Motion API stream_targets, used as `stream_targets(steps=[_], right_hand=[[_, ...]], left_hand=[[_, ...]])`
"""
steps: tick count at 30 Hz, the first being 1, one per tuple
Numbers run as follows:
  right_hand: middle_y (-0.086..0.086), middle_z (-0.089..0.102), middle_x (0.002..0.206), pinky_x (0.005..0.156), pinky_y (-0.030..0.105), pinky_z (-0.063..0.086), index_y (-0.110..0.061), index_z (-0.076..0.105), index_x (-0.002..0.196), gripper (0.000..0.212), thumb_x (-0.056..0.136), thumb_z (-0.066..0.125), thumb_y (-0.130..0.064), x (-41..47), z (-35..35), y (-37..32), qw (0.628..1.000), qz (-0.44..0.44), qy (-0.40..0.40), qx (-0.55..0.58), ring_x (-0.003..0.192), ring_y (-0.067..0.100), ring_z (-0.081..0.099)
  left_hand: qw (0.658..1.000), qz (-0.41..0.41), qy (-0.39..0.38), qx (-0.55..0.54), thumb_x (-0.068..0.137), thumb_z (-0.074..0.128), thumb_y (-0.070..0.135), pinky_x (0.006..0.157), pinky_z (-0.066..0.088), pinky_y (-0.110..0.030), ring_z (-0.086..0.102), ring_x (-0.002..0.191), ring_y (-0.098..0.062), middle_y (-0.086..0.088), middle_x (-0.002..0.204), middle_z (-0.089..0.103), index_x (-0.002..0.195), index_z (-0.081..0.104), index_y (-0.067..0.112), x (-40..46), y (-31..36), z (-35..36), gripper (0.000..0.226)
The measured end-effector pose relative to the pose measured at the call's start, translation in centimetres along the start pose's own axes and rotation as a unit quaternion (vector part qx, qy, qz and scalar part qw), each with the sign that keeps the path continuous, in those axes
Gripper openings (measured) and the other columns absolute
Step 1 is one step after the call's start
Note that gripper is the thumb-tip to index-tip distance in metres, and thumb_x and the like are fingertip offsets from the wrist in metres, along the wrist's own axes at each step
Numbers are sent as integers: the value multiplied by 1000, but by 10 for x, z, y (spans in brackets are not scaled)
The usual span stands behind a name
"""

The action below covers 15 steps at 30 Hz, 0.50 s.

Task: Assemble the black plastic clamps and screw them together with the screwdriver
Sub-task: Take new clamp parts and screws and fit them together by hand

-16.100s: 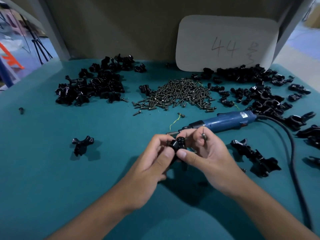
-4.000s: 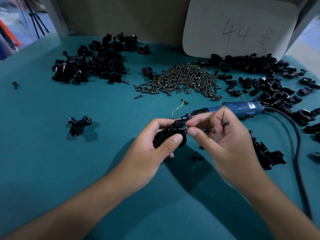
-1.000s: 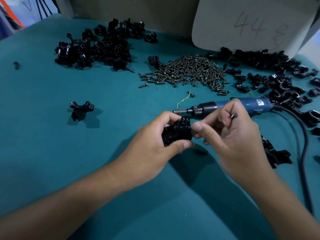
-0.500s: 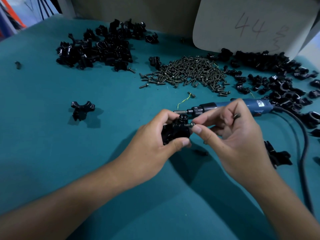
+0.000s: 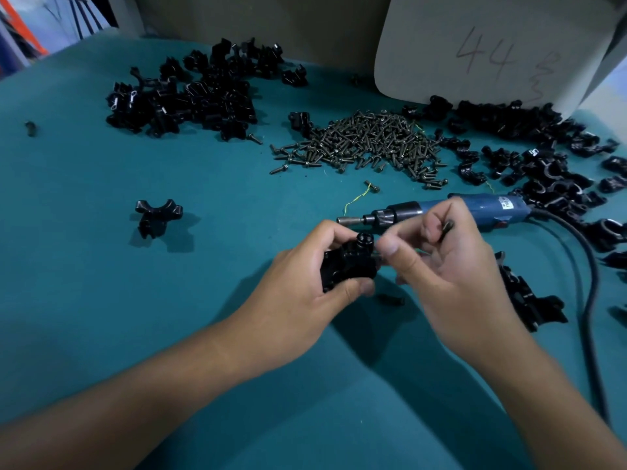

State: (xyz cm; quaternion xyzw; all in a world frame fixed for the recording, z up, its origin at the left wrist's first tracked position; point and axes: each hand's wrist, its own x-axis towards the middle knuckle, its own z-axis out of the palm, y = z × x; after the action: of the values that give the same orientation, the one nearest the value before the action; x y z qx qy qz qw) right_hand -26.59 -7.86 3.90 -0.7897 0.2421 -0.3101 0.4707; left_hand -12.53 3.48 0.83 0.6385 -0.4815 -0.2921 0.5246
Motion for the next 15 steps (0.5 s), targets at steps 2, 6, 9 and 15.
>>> stream_targets(steps=[2,6,9,15], right_hand=[[-4,73,103,72,52,58,-29,33,85,58,74,75,-68,2,-2,2,999,-2,-30,28,93,21,71],[-2,75,97,80,49,59,-26,34,83,51,78,79,-49,4,-6,4,998,-55,10,-5,93,21,73],[-4,75,96,77,37,60,-26,35,82,44,83,76,-40,6,-20,7,997,-68,28,-32,91,18,73],[-27,69,83,58,19,43,-33,30,77,53,76,79,-51,3,-22,19,937,38,-205,-279,66,0,52]], left_hand=[[1000,0,2,-5,85,70,33,88,52,-54,69,96,-24,4,97,74,108,56,28,1,-1,0,27],[1000,-10,8,-13,86,68,32,89,54,-52,72,94,-20,7,97,76,108,56,27,3,-4,-3,26],[999,-20,20,-38,87,67,29,87,57,-52,74,91,-19,10,104,76,104,55,30,4,-7,-7,22],[998,-8,35,-45,89,67,29,86,58,-51,74,94,-14,14,108,74,103,53,39,5,-8,-11,22]])
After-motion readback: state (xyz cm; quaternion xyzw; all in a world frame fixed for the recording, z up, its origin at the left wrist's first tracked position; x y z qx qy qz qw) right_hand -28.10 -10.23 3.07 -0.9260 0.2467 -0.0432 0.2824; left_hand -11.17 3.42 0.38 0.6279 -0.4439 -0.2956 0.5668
